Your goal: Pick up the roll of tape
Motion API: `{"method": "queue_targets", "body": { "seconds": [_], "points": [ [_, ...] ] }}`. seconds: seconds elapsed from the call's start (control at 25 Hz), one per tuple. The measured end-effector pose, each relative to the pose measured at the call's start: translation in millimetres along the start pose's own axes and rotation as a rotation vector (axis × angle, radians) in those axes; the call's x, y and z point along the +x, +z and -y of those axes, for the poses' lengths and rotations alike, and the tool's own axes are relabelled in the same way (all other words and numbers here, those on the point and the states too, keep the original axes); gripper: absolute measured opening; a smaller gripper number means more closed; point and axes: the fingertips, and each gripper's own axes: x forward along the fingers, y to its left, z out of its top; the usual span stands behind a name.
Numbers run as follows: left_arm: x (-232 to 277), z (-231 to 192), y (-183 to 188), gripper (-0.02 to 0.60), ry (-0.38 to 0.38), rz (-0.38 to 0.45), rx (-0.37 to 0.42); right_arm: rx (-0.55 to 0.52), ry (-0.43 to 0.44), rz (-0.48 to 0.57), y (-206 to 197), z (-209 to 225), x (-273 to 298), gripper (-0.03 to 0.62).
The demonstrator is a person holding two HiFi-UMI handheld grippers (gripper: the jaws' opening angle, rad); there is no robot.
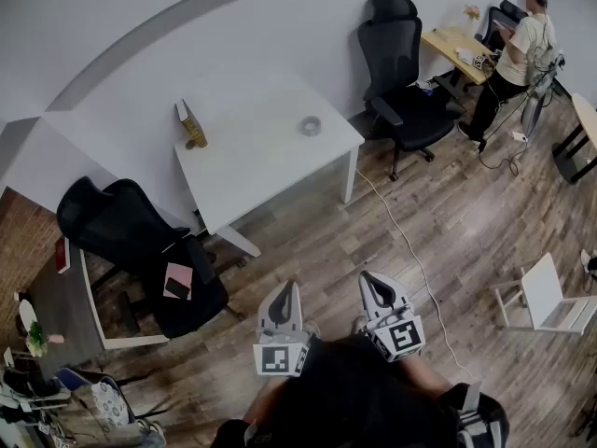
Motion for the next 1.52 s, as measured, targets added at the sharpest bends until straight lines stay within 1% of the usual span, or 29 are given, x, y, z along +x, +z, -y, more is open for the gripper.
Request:
{"method": "queue_targets", "body": {
  "seconds": [0.12,0.32,0.44,0.52,0.8,0.92,1.0,1.12,1.16,1.24,1.36,1.52],
  "points": [
    [1,-4,1,0.021,-0.010,0.003,0.021,0.001,0.004,0.003,2,-3,6,0.012],
    [1,-8,3,0.021,-0.004,0.006,-0.016,-0.008,0.009,-0.003,1,-8,10,0.012],
    [-2,-14,0,0.021,-0.002,-0.007,-0.027,-0.010,0.016,-0.019,-1,-13,12,0.012],
    [-4,-19,3,0.021,-0.003,0.003,-0.039,-0.005,0.016,-0.013,0,-18,15,0.012],
    [-16,-41,-8,0.021,-0.029,-0.014,-0.020,-0.005,-0.008,-0.040,-8,-39,29,0.012],
    [-22,-55,-13,0.021,-0.038,-0.018,-0.048,-0.012,-0.013,-0.049,-12,-55,39,0.012],
    [-28,-64,-18,0.021,-0.049,-0.021,-0.050,-0.007,-0.023,-0.055,-16,-65,42,0.012],
    [-32,-75,-9,0.021,-0.048,0.015,-0.100,0.002,-0.041,-0.051,-21,-76,49,0.012],
    [-32,-79,-8,0.021,-0.050,0.021,-0.104,-0.001,-0.048,-0.053,-23,-78,52,0.012],
    [-30,-85,-9,0.021,-0.059,0.019,-0.099,-0.002,-0.059,-0.061,-25,-80,59,0.012],
    [-26,-89,-14,0.021,-0.068,0.005,-0.114,0.010,-0.065,-0.063,-28,-80,67,0.012],
    [-10,-93,-17,0.021,-0.067,-0.003,-0.121,0.004,-0.058,-0.067,-31,-68,85,0.012]
  ]
}}
